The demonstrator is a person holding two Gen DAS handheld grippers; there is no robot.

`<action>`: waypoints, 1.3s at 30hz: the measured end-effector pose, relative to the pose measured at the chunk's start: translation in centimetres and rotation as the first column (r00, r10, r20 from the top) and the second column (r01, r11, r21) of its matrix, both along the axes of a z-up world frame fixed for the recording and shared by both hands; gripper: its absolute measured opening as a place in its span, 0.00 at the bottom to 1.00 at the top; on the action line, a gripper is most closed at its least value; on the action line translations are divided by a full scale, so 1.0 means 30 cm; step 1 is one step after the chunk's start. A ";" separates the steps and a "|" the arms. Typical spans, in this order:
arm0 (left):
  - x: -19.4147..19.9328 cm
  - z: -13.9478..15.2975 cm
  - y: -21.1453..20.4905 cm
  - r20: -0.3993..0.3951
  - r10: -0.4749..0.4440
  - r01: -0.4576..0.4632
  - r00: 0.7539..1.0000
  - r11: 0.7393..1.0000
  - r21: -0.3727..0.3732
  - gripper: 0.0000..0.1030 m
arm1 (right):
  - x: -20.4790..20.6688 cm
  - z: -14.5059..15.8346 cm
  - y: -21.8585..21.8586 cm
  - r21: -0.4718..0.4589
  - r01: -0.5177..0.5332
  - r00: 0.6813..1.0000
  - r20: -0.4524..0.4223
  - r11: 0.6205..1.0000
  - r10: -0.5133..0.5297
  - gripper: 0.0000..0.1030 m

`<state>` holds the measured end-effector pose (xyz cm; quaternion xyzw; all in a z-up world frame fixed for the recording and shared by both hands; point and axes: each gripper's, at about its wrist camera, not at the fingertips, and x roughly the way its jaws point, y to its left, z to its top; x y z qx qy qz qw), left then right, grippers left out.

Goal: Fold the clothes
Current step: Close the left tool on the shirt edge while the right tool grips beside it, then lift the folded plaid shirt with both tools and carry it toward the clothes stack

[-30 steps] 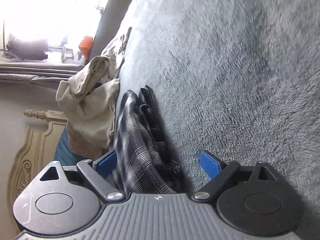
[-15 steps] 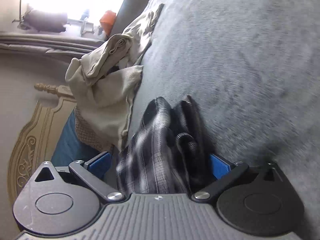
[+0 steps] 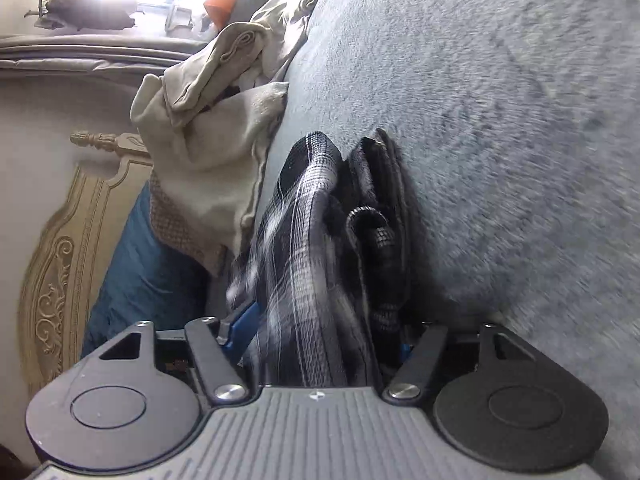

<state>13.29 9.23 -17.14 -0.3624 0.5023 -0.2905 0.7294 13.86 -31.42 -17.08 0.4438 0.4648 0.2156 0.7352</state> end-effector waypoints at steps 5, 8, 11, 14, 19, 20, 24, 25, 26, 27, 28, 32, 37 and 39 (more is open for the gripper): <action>-0.026 0.008 0.009 0.003 0.046 -0.046 0.999 0.999 -0.004 0.24 | 0.005 0.042 0.043 -0.097 0.011 1.000 0.016 0.995 -0.009 0.39; -0.052 0.032 0.016 0.045 0.051 -0.050 0.998 0.999 -0.020 0.16 | -0.013 0.125 0.098 -0.247 -0.005 0.997 0.067 0.969 0.023 0.36; -0.069 0.060 0.026 0.078 0.048 -0.045 0.996 0.998 -0.033 0.13 | -0.032 0.215 0.163 -0.375 -0.017 0.991 0.113 0.927 0.064 0.34; -0.086 0.077 0.040 0.097 0.047 -0.041 0.994 0.997 -0.062 0.12 | -0.054 0.294 0.237 -0.477 -0.028 0.983 0.146 0.879 0.110 0.33; -0.116 0.095 0.062 0.122 0.050 -0.037 0.991 0.994 -0.107 0.12 | -0.088 0.381 0.326 -0.581 -0.028 0.976 0.161 0.813 0.149 0.32; -0.119 0.098 0.067 0.126 0.051 -0.036 0.991 0.992 -0.119 0.12 | -0.094 0.396 0.341 -0.599 -0.027 0.975 0.163 0.800 0.155 0.32; -0.118 0.136 0.049 0.146 0.058 -0.033 0.988 0.985 -0.167 0.12 | -0.127 0.469 0.380 -0.643 -0.008 0.969 0.184 0.766 0.165 0.32; -0.119 0.149 0.042 0.152 0.058 -0.030 0.987 0.983 -0.179 0.12 | -0.135 0.488 0.387 -0.651 -0.002 0.968 0.191 0.759 0.166 0.32; -0.120 0.165 0.033 0.161 0.057 -0.026 0.985 0.982 -0.189 0.12 | -0.144 0.508 0.394 -0.659 0.004 0.966 0.197 0.752 0.167 0.32; -0.124 0.180 0.027 0.171 0.056 -0.021 0.984 0.980 -0.197 0.12 | -0.153 0.528 0.394 -0.664 0.013 0.965 0.204 0.747 0.164 0.32; -0.126 0.196 0.019 0.181 0.053 -0.015 0.982 0.979 -0.205 0.12 | -0.162 0.548 0.393 -0.669 0.023 0.964 0.212 0.743 0.161 0.32; -0.123 0.264 -0.023 0.228 0.048 0.006 0.973 0.974 -0.228 0.12 | -0.198 0.631 0.373 -0.681 0.064 0.952 0.262 0.729 0.161 0.32; -0.078 0.401 -0.129 0.286 -0.016 0.073 0.958 0.980 -0.187 0.12 | -0.249 0.725 0.290 -0.654 0.152 0.921 0.366 0.741 0.134 0.32; -0.048 0.488 -0.197 0.320 -0.065 0.114 0.945 0.984 -0.138 0.12 | -0.267 0.760 0.230 -0.625 0.190 0.907 0.406 0.758 0.108 0.32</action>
